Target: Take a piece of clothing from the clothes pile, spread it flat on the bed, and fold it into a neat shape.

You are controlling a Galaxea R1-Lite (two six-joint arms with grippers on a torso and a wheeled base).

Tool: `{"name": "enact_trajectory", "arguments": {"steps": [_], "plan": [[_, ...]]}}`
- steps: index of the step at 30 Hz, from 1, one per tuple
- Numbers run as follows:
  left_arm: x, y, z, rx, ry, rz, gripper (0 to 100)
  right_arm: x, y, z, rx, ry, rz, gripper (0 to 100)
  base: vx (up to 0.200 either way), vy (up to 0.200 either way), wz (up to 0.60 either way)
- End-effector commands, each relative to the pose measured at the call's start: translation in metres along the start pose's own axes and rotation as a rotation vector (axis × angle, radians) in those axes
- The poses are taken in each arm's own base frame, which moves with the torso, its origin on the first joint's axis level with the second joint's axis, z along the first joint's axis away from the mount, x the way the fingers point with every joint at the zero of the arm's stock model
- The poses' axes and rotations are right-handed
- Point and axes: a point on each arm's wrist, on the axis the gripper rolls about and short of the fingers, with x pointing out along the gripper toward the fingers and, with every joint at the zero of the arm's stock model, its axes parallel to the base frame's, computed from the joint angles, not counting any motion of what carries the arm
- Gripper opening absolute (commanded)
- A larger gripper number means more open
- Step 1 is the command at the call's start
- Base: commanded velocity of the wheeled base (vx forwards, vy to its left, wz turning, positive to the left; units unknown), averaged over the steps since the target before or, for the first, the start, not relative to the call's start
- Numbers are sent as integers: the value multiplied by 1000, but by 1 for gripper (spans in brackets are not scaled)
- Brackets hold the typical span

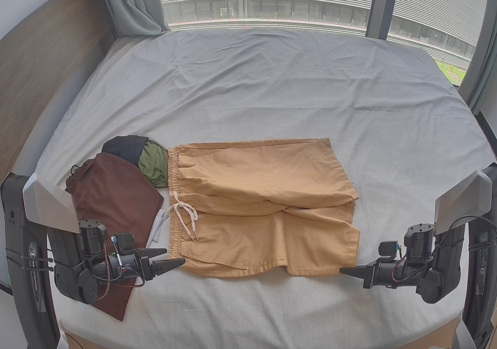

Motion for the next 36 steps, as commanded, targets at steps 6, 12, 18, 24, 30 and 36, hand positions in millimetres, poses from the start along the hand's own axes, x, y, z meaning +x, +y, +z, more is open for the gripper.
{"name": "enact_trajectory", "arguments": {"steps": [6,12,18,24,30,36], "plan": [[2,2,-8,-24,22,-2,100,1,1,0,-5,-1,3,0,0,0,0],[7,1,-7,-78,24,-13,100,1,1,1,-6,-2,4,0,0,0,0],[16,6,-10,-120,25,12,100,0,1,1,-7,-1,5,0,0,0,0],[24,9,-12,-113,26,19,0,0,1,0,-8,0,5,0,0,0,0],[23,10,-11,-112,21,21,0,-2,2,0,-4,3,4,0,0,0,0],[12,1,-10,-110,27,28,0,-17,3,-8,-23,24,-20,0,0,0,0]]}}
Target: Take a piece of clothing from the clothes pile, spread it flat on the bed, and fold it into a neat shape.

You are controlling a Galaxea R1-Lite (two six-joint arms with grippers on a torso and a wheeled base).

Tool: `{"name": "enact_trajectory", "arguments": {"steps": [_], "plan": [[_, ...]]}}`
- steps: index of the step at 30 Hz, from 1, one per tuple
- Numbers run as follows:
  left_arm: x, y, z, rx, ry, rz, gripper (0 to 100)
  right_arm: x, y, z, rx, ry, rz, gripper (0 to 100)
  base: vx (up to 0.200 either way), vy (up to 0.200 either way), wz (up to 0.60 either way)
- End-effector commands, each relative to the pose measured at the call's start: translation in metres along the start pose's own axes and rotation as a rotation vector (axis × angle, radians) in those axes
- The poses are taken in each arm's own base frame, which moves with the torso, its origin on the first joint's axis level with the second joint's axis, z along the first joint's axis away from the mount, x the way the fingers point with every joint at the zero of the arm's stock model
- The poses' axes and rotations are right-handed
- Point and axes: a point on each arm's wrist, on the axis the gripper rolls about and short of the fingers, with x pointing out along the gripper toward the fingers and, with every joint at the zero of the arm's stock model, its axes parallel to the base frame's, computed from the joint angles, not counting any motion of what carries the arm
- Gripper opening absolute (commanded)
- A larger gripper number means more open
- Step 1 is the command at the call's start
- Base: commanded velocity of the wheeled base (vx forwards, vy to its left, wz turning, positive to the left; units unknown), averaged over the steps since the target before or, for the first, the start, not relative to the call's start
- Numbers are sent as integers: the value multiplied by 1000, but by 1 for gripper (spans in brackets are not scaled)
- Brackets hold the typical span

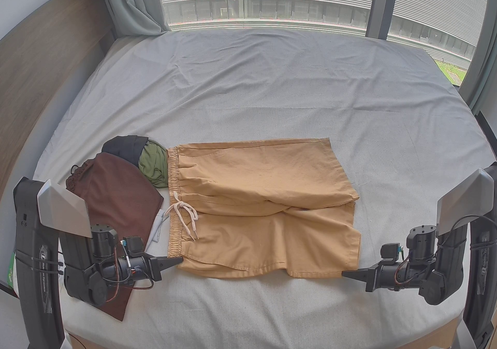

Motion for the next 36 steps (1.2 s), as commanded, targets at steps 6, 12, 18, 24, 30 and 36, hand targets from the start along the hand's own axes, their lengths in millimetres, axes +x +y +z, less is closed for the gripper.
{"name": "enact_trajectory", "arguments": {"steps": [6,12,18,24,30,36], "plan": [[-22,-13,4,-6,-8,9,0,-22,-4,-12,-30,31,-50,0,0,0,0],[-28,-12,1,-24,-3,24,0,-31,1,-24,-34,80,-58,0,0,0,0],[-33,-13,-4,-48,12,35,0,-35,0,-28,-46,95,-65,0,0,0,0],[-35,-13,-11,-31,34,37,0,-36,0,-32,-54,113,-68,0,0,0,0],[-35,-12,-17,-46,55,43,0,-38,-3,-36,-61,125,-77,0,0,0,0],[-38,-15,-22,-39,71,45,0,-37,-5,-39,-58,138,-77,0,0,0,0]]}}
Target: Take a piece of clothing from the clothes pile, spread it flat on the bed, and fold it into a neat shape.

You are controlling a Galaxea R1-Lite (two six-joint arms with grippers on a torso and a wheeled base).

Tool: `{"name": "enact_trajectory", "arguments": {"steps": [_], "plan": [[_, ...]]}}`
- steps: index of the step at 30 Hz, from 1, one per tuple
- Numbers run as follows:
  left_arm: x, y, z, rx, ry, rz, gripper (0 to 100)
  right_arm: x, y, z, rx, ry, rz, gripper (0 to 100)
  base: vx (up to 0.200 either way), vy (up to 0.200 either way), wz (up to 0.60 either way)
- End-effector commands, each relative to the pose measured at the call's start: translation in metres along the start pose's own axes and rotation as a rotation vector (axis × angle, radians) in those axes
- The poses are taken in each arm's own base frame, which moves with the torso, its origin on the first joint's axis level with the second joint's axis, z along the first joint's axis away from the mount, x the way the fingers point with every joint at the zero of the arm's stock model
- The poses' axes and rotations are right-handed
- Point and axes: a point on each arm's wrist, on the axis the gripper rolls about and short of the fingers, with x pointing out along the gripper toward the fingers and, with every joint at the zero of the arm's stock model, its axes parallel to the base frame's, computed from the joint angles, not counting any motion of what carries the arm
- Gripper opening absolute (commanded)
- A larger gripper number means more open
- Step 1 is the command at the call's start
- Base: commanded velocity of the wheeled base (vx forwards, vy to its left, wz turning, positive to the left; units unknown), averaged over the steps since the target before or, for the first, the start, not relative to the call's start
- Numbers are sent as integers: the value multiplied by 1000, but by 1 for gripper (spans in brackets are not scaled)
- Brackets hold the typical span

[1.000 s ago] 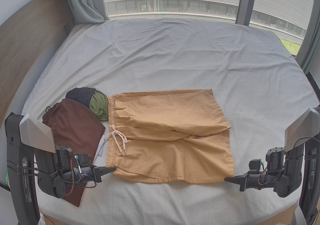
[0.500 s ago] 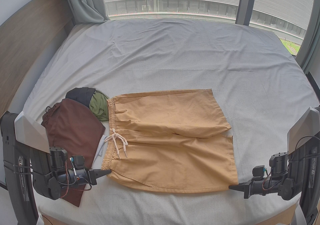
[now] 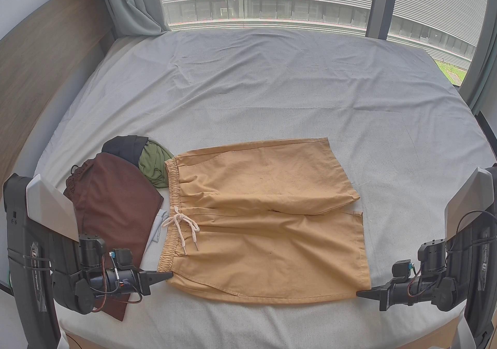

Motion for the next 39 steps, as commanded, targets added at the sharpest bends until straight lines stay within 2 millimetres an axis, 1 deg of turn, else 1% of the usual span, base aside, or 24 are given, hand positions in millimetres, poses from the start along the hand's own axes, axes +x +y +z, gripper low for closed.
{"name": "enact_trajectory", "arguments": {"steps": [1,7,11,21,22,27,32,39], "plan": [[-1,0,-5,12,15,2,0,0,1,-5,17,25,2,0,0,0,0],[0,1,-4,28,14,0,0,-1,0,-6,16,26,0,0,0,0,0],[3,4,2,42,-9,0,0,-1,0,-6,15,24,0,0,0,0,0],[4,4,1,47,-7,0,0,-1,0,-5,14,23,1,0,0,0,0],[3,4,1,46,-6,0,100,-1,0,-5,14,23,1,100,0,0,0],[4,4,4,53,-15,-4,100,-1,1,-3,4,12,9,100,0,0,0],[5,5,4,59,-14,-7,100,-2,4,0,-7,-3,57,100,0,0,0],[5,4,3,56,-12,-8,100,0,4,2,-13,-6,63,100,0,0,0]]}}
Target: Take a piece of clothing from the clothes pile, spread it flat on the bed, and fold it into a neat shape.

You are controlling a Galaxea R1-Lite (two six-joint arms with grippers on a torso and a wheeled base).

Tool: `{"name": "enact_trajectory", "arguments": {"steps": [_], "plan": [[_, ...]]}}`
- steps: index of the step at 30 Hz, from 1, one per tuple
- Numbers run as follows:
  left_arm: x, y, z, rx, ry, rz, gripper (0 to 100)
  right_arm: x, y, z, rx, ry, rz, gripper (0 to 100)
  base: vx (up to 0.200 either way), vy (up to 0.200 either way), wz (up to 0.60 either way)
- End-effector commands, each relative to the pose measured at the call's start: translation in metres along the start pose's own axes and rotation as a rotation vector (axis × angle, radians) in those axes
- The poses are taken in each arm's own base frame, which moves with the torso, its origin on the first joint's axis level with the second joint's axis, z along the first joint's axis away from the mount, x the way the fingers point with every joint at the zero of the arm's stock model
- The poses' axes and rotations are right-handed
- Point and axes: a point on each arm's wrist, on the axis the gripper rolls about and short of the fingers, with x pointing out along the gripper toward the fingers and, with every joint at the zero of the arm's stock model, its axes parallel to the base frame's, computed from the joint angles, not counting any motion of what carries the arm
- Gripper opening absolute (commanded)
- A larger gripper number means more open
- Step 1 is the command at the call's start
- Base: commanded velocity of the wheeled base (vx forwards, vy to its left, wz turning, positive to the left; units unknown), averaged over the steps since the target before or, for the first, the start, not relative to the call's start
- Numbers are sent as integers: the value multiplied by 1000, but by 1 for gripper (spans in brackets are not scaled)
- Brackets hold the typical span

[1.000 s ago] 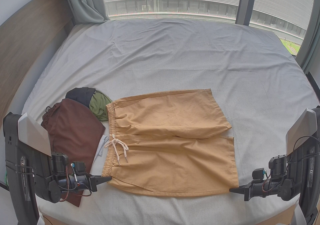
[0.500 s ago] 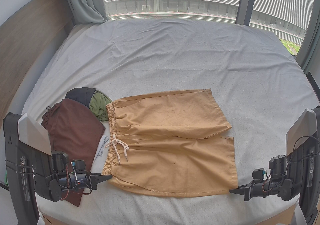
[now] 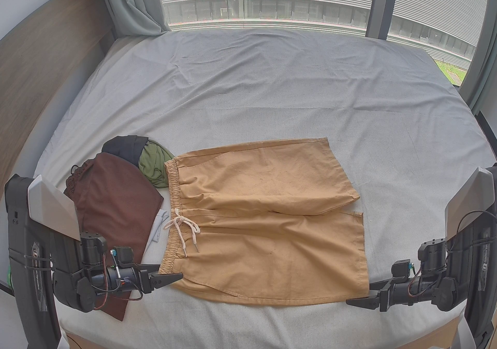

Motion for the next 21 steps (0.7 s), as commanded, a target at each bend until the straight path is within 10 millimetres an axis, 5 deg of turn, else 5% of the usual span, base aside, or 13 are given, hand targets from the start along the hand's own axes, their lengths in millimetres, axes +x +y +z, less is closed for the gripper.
{"name": "enact_trajectory", "arguments": {"steps": [1,6,7,21], "plan": [[0,0,0,-1,0,-1,100,0,1,0,-4,-1,3,100,0,0,0],[-1,-1,-2,-4,7,-1,100,2,-1,3,-12,-13,0,100,0,0,0],[0,-1,-2,-5,9,-2,0,2,-2,3,-13,-14,0,100,0,0,0],[0,-1,-3,1,12,-4,0,6,-3,4,-19,-15,6,100,0,0,0]]}}
